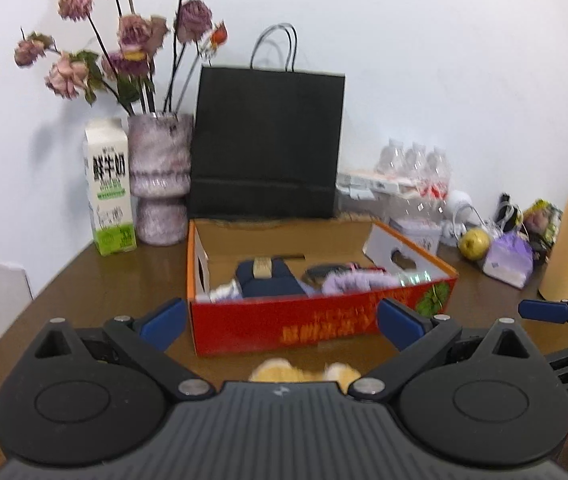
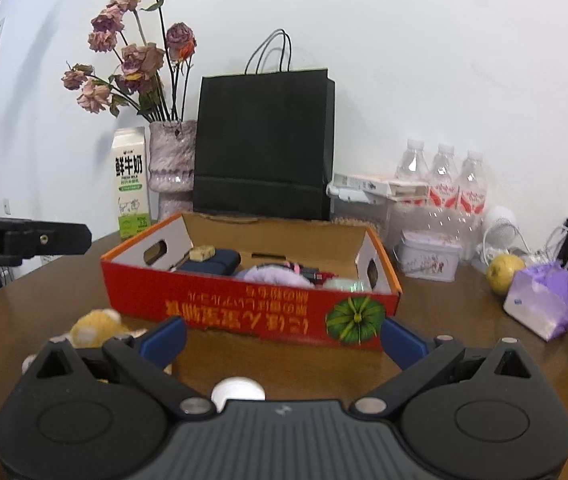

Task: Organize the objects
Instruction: 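Withdraw both grippers from the box toward the plush hamster and bottle cap, then close the left gripper on the plush hamster while the right gripper grasps the white cap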

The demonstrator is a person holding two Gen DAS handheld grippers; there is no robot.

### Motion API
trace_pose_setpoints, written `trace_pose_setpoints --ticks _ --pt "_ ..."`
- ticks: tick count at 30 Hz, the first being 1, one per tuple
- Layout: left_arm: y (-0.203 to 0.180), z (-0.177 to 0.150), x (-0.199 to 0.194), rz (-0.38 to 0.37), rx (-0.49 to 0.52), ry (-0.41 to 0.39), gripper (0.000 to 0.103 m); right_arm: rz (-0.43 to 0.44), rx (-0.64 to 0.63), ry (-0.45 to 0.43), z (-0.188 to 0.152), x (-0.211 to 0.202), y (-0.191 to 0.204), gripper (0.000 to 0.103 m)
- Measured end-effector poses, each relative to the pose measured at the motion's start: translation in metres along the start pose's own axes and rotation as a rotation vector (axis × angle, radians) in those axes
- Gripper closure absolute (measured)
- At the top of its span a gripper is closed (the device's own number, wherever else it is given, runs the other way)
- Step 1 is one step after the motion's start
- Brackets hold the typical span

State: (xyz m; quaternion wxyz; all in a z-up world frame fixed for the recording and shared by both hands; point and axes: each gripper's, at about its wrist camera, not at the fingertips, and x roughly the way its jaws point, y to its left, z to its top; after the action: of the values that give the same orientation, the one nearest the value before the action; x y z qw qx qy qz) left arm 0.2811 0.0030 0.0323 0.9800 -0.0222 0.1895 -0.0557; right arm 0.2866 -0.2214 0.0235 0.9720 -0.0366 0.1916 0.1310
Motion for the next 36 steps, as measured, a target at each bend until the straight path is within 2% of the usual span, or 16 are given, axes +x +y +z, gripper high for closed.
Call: trace_pose_setpoints --ticks 11,19,24,36 --pt "0.002 -0.030 -0.003 0.049 0.007 0.061 0.000 -0.004 0.001 0.048 -0.035 -0.024 0.009 0.000" --pt "0.002 -0.045 -0.004 0.065 0.018 0.091 0.000 -0.058 0.024 0.059 -0.054 -0.037 0.006 0.000" --pt "0.004 -0.055 0.002 0.073 0.023 0.143 0.000 -0.090 0.063 0.060 -0.055 -0.039 -0.003 0.000" --pt "-0.002 -0.069 0.033 0.102 0.067 0.245 0.002 -0.087 0.053 0.094 -0.058 -0.030 -0.001 0.000"
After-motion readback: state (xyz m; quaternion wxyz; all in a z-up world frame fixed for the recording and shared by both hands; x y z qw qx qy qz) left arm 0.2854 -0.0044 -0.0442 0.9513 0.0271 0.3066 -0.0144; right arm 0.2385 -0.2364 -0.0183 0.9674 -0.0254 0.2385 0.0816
